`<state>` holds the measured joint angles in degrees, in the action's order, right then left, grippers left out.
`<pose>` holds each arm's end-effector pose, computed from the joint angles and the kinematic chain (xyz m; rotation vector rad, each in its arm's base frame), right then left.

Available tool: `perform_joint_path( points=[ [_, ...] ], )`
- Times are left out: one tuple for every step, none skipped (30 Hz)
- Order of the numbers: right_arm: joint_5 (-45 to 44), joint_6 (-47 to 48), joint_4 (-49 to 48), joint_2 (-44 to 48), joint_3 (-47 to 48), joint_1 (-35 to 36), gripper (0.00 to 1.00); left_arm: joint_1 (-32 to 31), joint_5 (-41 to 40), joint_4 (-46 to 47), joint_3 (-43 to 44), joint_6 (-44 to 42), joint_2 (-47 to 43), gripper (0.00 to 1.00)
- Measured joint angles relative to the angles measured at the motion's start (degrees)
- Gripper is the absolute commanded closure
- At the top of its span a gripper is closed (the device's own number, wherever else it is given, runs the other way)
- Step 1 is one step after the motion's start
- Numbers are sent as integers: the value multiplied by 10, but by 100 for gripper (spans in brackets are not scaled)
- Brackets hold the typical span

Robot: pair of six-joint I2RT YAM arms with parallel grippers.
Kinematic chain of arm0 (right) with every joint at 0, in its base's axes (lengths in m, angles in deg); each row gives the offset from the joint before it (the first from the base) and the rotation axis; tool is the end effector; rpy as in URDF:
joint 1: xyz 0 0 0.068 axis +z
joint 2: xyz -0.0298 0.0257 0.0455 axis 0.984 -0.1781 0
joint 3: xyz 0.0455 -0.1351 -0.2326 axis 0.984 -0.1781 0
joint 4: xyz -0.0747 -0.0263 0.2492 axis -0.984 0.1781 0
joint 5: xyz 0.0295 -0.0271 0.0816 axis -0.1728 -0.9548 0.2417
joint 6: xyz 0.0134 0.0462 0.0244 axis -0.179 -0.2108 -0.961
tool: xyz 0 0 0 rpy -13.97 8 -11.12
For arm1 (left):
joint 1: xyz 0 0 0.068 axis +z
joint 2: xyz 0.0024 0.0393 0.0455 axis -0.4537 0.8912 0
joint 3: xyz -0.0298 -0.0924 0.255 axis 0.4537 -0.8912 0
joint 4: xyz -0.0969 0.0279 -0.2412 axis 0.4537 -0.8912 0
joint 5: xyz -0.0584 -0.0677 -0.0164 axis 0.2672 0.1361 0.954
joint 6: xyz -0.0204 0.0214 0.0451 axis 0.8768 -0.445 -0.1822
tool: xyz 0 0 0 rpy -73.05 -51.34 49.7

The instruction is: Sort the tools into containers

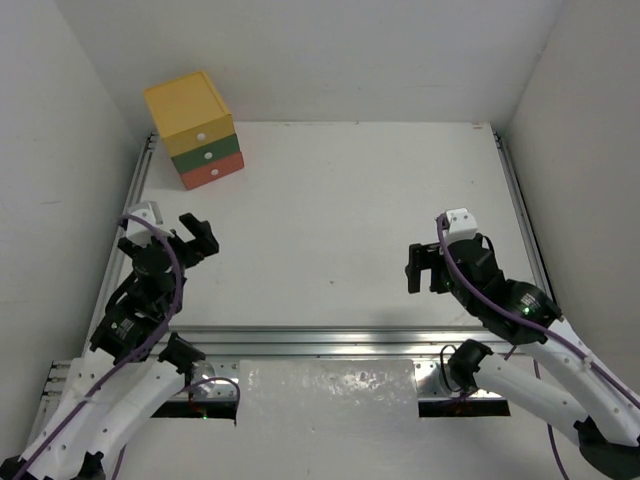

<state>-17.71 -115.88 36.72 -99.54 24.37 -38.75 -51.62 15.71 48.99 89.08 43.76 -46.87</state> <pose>0.1068 0.0724 0.3146 -0.0136 2.1341 0.2049 0.1069 -0.0254 0.3378 -0.3878 1.7013 0.0019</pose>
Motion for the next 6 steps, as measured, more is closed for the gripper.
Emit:
perform_joint_path(
  points=[
    [-3,-2,2,0,-5,0,1,0,-1,-14,-11,0,-1,0],
    [-7,-3,3,1,-10,0,1,0,-3,-20,-17,-1,-3,0],
    [-11,-5,3,3,-16,0,1,0,-5,-22,-20,-1,-5,0],
    [-14,-5,3,5,-21,0,1,0,-7,-23,-21,-1,-5,0],
    [-15,-7,3,8,-27,0,1,0,-10,-23,-21,-1,-5,0],
    [-17,-7,3,11,-34,0,1,0,-11,-22,-21,-1,-8,0]
  ],
)
